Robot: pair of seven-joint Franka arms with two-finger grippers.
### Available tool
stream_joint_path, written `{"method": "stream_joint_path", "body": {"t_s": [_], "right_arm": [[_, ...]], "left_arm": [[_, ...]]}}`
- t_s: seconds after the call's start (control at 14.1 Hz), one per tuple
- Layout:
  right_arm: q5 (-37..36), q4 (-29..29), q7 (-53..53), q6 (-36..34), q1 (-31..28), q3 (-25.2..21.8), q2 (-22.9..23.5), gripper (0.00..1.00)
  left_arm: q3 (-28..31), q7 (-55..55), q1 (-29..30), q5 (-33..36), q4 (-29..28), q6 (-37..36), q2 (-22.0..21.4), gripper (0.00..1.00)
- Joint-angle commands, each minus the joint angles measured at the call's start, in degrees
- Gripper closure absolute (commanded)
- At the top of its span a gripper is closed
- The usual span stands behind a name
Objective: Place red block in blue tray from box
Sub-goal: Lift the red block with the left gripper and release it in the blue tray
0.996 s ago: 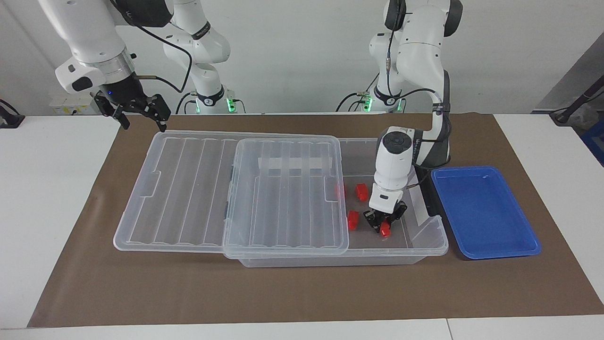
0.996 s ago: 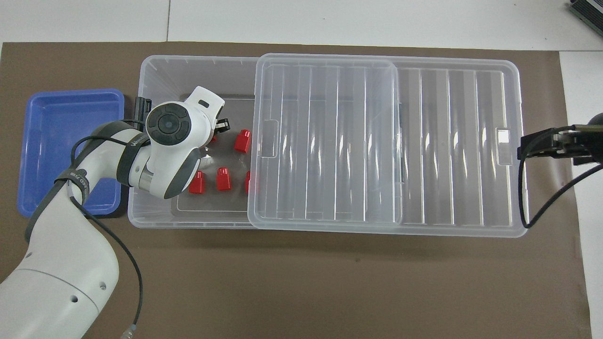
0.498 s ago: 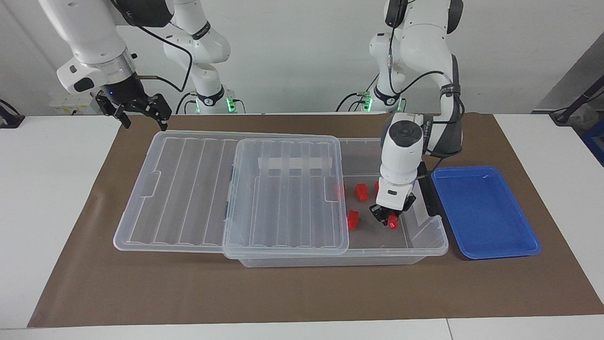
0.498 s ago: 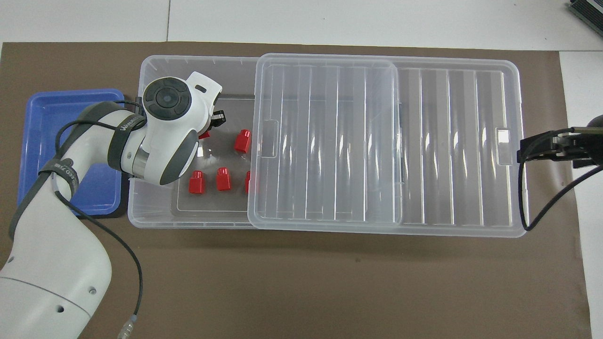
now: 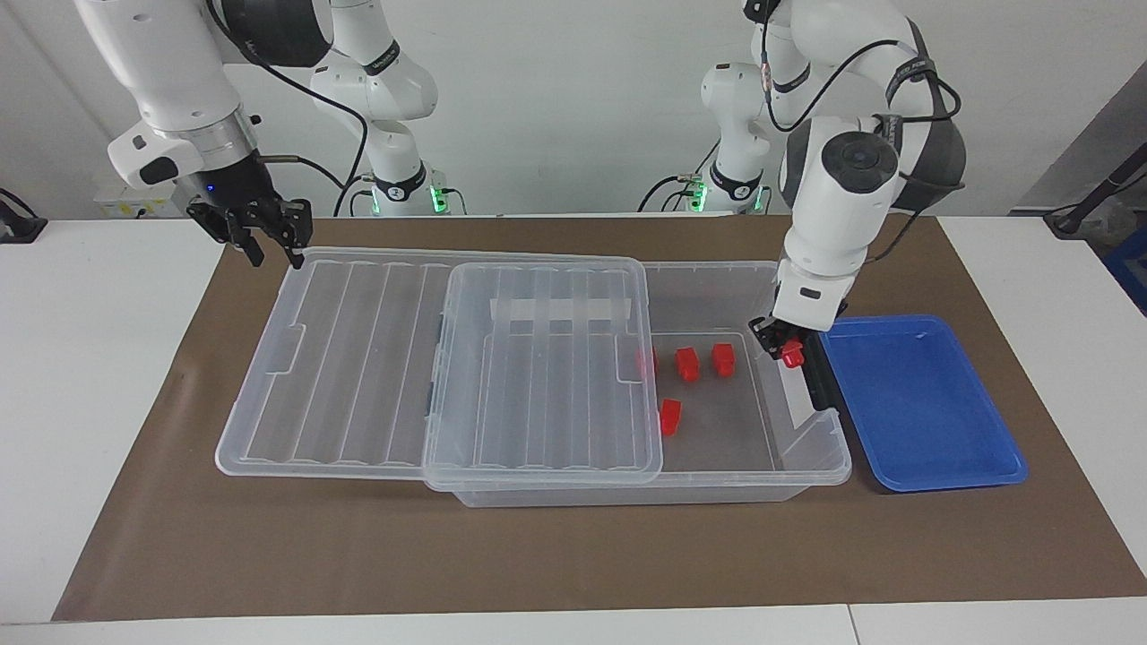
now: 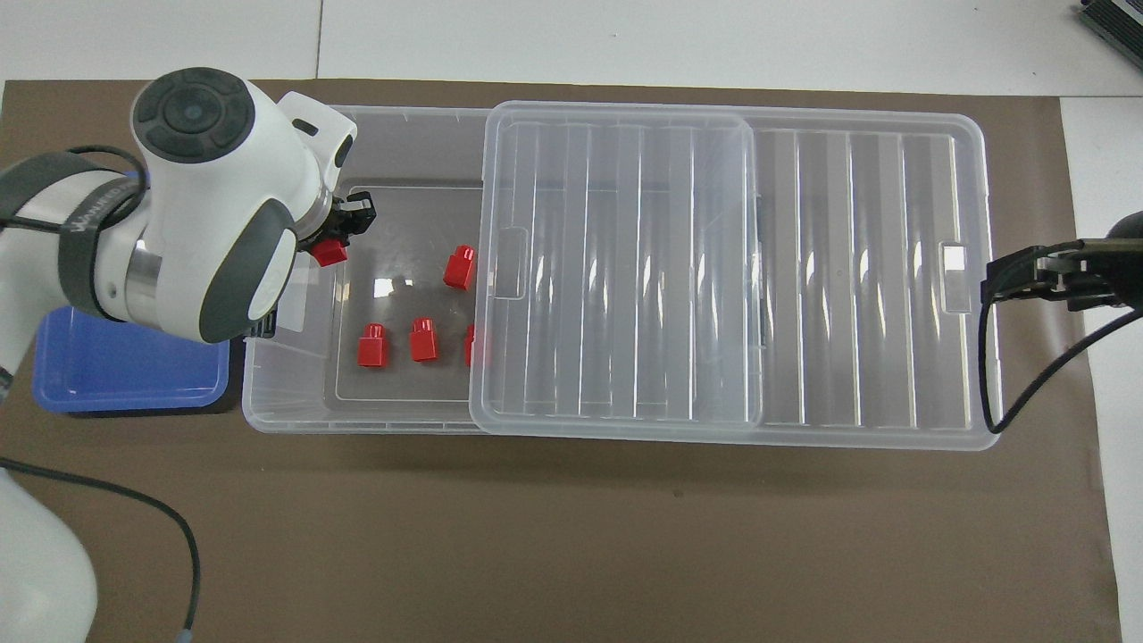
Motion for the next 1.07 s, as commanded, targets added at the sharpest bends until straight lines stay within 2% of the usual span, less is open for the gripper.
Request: {"method": "stream_joint_path", "body": {"t_s": [0.0,0.14,0.28,0.5,0.57,0.78,0.85,1.0], "right_arm": [[0.23,-5.82,-2.0,5.18,-0.52,-2.61,-2.42,1.0],[0.23,-7.75,-2.1,9.3,-0.87,-3.85,-1.72,1.0],[0.23,-8.99,-2.36,13.26,-1.05,-5.26,-0.24,1.0],[0.23,-8.99,-5.08,17.74,-1.22,-7.02,3.11,1.0],[0.23,-8.9,-5.52,18.8,-1.4,-7.11,4.42,1.0],[0.32,-8.55,-5.96,21.0,-1.93,-7.11,7.5,1.0],[0.32,-8.47,-5.96,21.88,-1.93,-7.11,8.38,1.0],[0.41,-8.46,-5.96,22.5,-1.75,-6.93,9.27,1.0]], "left_arm": [[-0.38,7.25,4.11,-1.52,0.95,-5.3,-2.23,1.0],[-0.03,18.73,8.41,-2.05,0.77,-7.51,-4.95,1.0],[-0.03,29.29,13.59,-2.14,0.34,-7.43,-5.67,1.0],[-0.12,36.79,18.79,-2.14,-1.85,-4.8,-6.37,1.0],[-0.12,38.03,20.72,-2.23,-4.47,-1.83,-7.41,1.0],[0.23,43.38,23.8,-3.11,-17.91,13.97,-11.02,1.0],[0.23,44.1,24.16,-3.11,-20.21,17.85,-11.03,1.0],[0.23,44.54,25.65,-3.11,-21.11,20.95,-10.07,1.0]]}}
